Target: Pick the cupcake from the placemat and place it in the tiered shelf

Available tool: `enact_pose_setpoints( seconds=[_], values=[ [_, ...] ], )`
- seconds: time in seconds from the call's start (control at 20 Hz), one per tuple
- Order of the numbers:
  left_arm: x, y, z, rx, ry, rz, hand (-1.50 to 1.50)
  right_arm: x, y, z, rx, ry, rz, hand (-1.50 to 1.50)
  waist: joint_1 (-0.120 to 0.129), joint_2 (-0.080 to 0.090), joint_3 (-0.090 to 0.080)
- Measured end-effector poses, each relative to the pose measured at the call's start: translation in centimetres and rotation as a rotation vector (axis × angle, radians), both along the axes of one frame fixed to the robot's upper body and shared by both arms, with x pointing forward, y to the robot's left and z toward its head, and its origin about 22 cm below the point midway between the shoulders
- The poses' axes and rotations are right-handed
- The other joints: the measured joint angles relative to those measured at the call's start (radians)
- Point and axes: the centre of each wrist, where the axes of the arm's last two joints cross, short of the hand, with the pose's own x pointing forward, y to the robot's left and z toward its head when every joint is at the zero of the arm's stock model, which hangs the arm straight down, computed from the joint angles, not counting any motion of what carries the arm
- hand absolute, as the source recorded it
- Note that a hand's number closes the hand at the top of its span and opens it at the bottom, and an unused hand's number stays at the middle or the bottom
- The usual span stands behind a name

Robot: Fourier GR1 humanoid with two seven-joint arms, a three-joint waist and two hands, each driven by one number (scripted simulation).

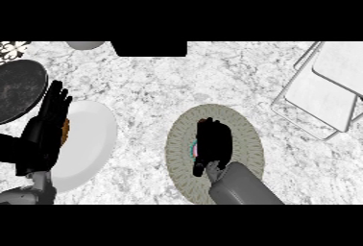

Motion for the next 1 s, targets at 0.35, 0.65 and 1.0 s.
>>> enact_pose_setpoints(
  seconds=[0.35, 0.65, 1.0],
  values=[
    [-0.6, 0.1, -0.3, -0.004, 0.011, 0.023, 0.0, -1.6, -7.7, -0.3, 0.005, -0.011, 0.451, 1.5, -0.025, -0.005, 0.007],
    [-0.9, 0.7, -0.5, -0.003, 0.011, 0.056, 0.0, -2.7, -15.1, 0.8, 0.091, 0.025, 0.747, 1.5, -0.059, -0.003, 0.009],
    [-1.4, 1.5, -0.7, -0.001, 0.017, 0.091, 0.0, -2.2, -24.4, 5.3, 0.346, -0.03, 0.866, 1.5, -0.096, -0.002, 0.009]
  ],
)
